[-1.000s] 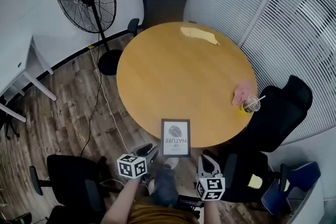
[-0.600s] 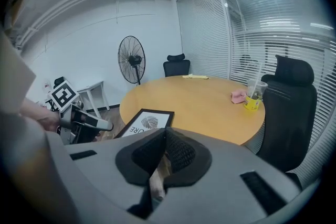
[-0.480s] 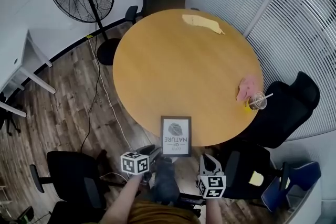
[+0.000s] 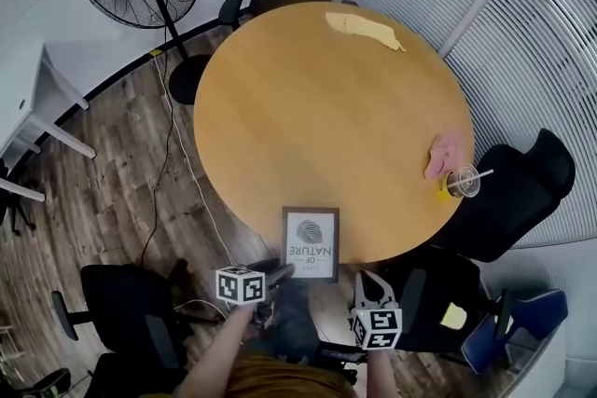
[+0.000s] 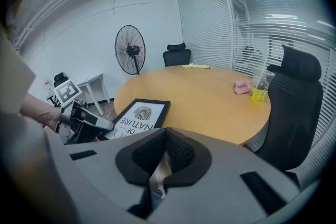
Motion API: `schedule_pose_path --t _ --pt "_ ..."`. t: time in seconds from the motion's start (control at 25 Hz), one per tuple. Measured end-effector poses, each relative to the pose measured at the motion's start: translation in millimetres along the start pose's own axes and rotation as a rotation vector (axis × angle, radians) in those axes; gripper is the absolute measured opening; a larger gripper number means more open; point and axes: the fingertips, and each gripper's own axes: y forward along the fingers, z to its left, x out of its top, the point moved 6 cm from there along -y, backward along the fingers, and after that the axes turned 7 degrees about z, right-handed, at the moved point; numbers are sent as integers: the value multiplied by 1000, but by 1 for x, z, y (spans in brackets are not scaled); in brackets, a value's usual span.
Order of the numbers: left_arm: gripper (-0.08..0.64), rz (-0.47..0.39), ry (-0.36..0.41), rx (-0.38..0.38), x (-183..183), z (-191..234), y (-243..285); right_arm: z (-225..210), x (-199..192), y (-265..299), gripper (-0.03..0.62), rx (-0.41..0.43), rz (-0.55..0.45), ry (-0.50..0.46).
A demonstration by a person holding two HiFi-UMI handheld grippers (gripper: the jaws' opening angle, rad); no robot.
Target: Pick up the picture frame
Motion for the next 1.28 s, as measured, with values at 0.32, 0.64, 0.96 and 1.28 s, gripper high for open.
schedule_pose_path --t 0.32,0.64,0.96,1.28 --pt "229 41 -29 -41 1 3 16 -8 5 10 12 2 5 3" --pt "227 57 -79 -89 0 5 24 -11 -2 10 12 -1 20 12" --pt "150 60 -109 -164 1 0 25 -9 4 13 12 3 20 7" --pt "121 53 -183 -221 1 -1 27 -15 5 12 12 -2 14 15"
